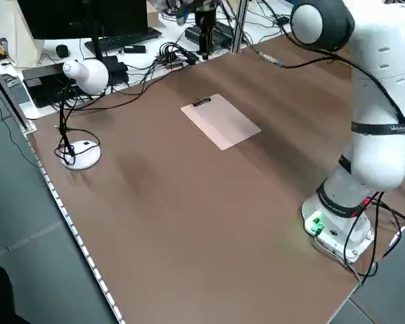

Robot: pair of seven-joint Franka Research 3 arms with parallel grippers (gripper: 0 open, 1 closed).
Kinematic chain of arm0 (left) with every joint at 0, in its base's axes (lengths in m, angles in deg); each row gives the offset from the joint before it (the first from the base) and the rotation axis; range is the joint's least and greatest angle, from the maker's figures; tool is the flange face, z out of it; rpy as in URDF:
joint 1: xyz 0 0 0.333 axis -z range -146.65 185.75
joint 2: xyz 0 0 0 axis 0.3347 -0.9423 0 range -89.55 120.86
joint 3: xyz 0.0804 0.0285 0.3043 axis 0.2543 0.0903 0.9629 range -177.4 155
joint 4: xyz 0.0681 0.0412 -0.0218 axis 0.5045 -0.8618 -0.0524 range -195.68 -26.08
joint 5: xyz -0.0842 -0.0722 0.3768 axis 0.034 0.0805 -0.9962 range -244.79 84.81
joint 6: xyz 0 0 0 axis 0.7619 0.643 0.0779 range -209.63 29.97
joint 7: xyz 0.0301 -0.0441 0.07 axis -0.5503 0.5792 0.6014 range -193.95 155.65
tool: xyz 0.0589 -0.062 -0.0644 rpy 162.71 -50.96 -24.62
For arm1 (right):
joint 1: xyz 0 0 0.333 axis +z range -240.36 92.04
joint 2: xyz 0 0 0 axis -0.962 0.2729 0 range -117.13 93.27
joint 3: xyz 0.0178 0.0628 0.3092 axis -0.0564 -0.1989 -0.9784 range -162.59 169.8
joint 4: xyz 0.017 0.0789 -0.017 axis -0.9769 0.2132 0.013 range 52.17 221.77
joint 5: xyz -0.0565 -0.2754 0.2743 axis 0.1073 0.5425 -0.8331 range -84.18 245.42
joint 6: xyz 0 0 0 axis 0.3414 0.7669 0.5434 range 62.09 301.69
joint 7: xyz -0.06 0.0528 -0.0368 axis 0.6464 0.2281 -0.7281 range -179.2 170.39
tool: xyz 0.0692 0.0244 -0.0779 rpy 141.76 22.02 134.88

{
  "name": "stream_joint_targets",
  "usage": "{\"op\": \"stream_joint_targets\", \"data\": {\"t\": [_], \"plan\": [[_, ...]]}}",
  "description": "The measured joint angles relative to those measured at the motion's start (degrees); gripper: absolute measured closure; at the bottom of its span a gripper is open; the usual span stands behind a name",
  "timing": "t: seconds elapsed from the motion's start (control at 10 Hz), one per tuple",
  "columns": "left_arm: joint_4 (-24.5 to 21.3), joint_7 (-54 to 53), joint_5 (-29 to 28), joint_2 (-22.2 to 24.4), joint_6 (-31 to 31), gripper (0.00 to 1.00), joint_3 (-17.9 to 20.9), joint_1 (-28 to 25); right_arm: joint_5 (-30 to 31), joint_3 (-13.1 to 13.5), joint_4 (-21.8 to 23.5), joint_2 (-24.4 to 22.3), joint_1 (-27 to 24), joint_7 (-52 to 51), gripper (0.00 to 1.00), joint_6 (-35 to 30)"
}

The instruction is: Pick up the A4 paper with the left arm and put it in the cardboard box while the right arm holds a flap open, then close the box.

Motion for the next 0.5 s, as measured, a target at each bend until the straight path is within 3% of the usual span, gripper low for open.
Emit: {"op": "stream_joint_targets", "data": {"t": [0.3,0.5], "plan": [[-0.01,21.85,-5.77,-6.23,-3.1,0.0,0.46,1.4,0.02,-0.08,0.19,2.39,0.05,3.08,0.0,3.2],[0.06,29.73,-6.49,-9.27,-6.94,0.0,1.23,2.33,0.02,-0.02,0.18,3.81,-0.11,3.45,0.0,5.09]]}}
